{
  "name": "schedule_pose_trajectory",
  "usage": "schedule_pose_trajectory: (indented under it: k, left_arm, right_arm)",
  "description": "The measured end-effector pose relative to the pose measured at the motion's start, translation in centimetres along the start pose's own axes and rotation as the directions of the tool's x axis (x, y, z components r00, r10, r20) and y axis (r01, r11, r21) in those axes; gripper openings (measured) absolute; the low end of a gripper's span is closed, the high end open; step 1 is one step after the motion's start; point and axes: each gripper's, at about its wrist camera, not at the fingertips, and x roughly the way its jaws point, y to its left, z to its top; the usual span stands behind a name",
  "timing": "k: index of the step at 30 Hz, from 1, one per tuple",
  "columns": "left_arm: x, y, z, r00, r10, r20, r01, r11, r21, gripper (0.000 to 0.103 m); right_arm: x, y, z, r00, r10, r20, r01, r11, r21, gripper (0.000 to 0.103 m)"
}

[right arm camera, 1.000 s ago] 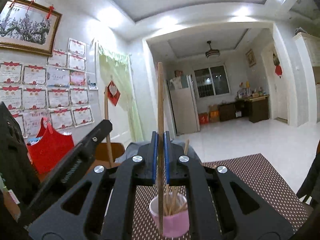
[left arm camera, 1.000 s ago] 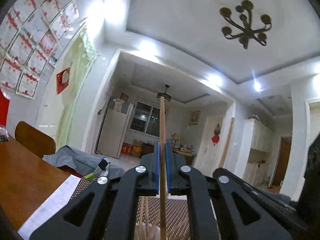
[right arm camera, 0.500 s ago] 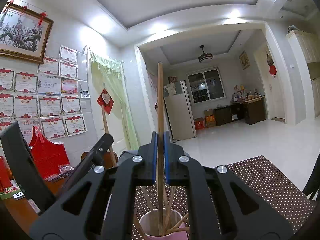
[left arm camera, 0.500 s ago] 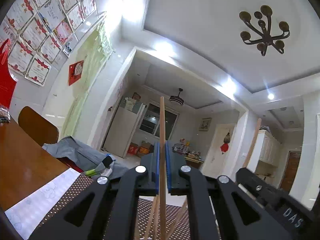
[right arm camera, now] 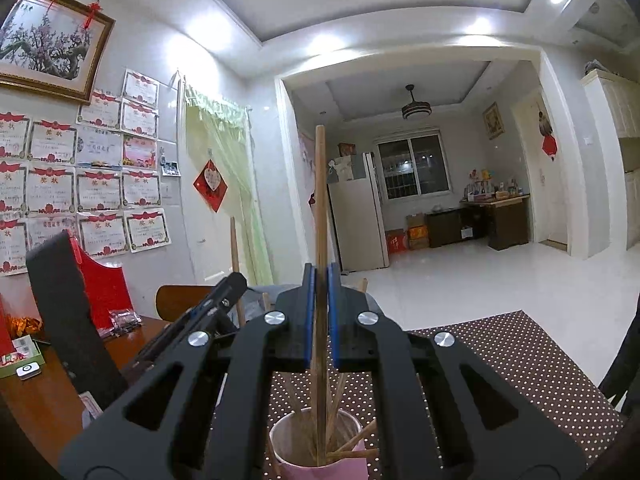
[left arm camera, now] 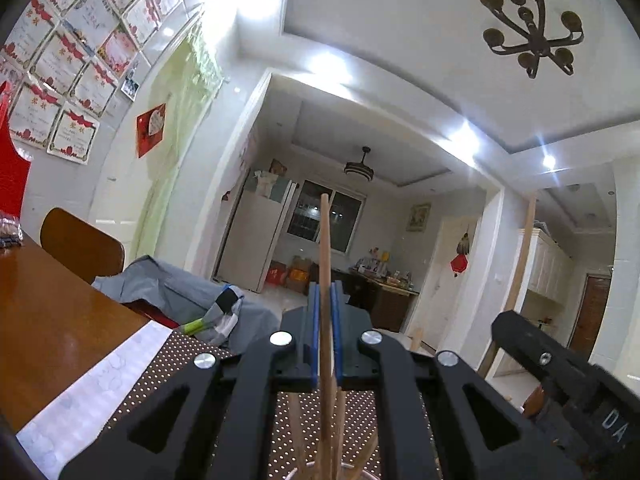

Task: Organize utensils
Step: 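Lift both held sticks upright and carry them above the pink cup, then open the left tool then the right tool to drop sticks into the cup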

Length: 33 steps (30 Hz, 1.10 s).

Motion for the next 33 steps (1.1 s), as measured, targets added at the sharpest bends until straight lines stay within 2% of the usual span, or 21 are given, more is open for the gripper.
schedule_pose_trajectory:
  k: [3,7,14,19,25,26,27,28,33]
  left_arm:
    - [-0.7,-0.3,0.2,0.999,0.001,0.05,-0.001,1.0,0.013,0.006]
    - [-2.4,-0.7,0.5,0.984,0.018,0.177,-0.018,1.0,-0.002,0.006]
    - [-2.4,-1.7,-0.5,0.969,0.043,0.242,-0.05,0.998,0.026,0.006]
    - [-1.4,-2.0,-1.3,0.978,0.049,0.203,-0.061,0.997,0.055,0.006]
    - [-1.0,-2.3,-1.4,0.99,0.028,0.137,-0.04,0.996,0.083,0.007]
    - [-1.0,-2.3,-1.3,0.992,0.027,0.124,-0.038,0.996,0.085,0.013]
    - [-1.0,-2.2,-1.2,0.993,0.033,0.11,-0.042,0.996,0.084,0.028]
    - [-0.9,-2.1,-1.2,0.994,0.035,0.102,-0.043,0.996,0.077,0.034]
    - [-0.7,-1.9,-0.7,0.997,0.024,0.07,-0.03,0.996,0.082,0.037]
  right_arm:
    - [-0.1,-0.2,0.0,1.0,0.001,-0.005,-0.001,1.0,0.014,0.006]
    - [-0.1,-0.4,0.0,1.0,0.0,-0.003,0.0,1.0,0.027,0.007]
    - [0.0,-0.6,-0.2,1.0,-0.002,-0.011,0.002,1.0,0.031,0.006]
    - [0.2,-0.7,-0.2,1.0,-0.008,-0.019,0.008,0.999,0.033,0.006]
    - [0.4,-0.3,-0.3,1.0,-0.004,-0.031,0.005,1.0,0.028,0.006]
    - [0.4,-0.3,-0.2,1.0,-0.002,-0.031,0.003,1.0,0.03,0.006]
    - [0.4,-0.4,-0.2,1.0,-0.002,-0.029,0.003,0.999,0.034,0.007]
    - [0.3,-0.5,-0.1,1.0,-0.005,-0.027,0.006,0.999,0.038,0.007]
    - [0.6,-0.7,-0.3,0.999,-0.004,-0.042,0.006,0.999,0.05,0.007]
